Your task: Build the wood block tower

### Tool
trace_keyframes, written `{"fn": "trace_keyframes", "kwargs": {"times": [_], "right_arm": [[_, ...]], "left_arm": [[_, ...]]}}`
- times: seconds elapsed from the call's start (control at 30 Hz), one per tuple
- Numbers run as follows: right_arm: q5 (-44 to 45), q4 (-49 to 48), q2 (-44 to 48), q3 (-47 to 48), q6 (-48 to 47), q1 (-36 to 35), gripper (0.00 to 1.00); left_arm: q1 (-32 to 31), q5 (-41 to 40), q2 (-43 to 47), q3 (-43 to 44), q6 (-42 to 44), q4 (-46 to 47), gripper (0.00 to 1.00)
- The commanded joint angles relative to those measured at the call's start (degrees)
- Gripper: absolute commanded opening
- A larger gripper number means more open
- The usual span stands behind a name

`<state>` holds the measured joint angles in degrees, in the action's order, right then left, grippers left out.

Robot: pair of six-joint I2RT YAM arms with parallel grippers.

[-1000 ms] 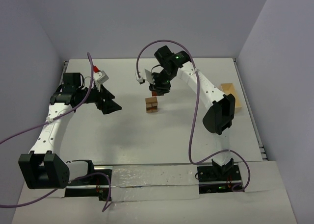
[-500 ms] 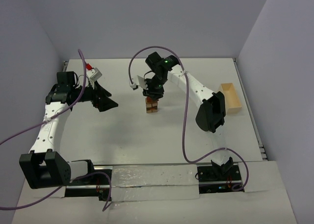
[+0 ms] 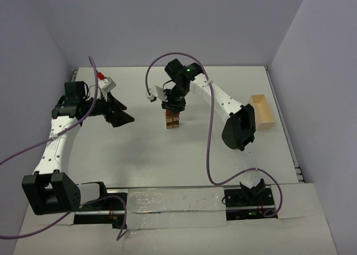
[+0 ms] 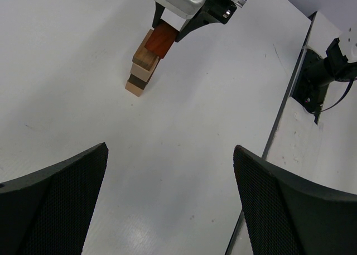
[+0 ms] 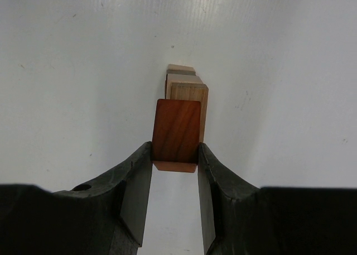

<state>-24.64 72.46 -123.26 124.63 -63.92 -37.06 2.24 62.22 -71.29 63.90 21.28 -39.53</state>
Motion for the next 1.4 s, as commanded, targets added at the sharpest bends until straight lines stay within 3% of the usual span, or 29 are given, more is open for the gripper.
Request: {"fn": "trace_keyframes", "kwargs": {"times": [0.0,1.37], "right_arm": [[0.0,-1.1,-1.4,2.8,0.6,-0.6,0.07],[0.9,-2.1,-3.6,3.8,1.1,-0.5,0.13]], "left_arm": [[0.2,1.9,0.6,1.4,0.3,1.3,0.99],[0.2,1.9,0.9,0.7,0.8,1.3,0.99]]}}
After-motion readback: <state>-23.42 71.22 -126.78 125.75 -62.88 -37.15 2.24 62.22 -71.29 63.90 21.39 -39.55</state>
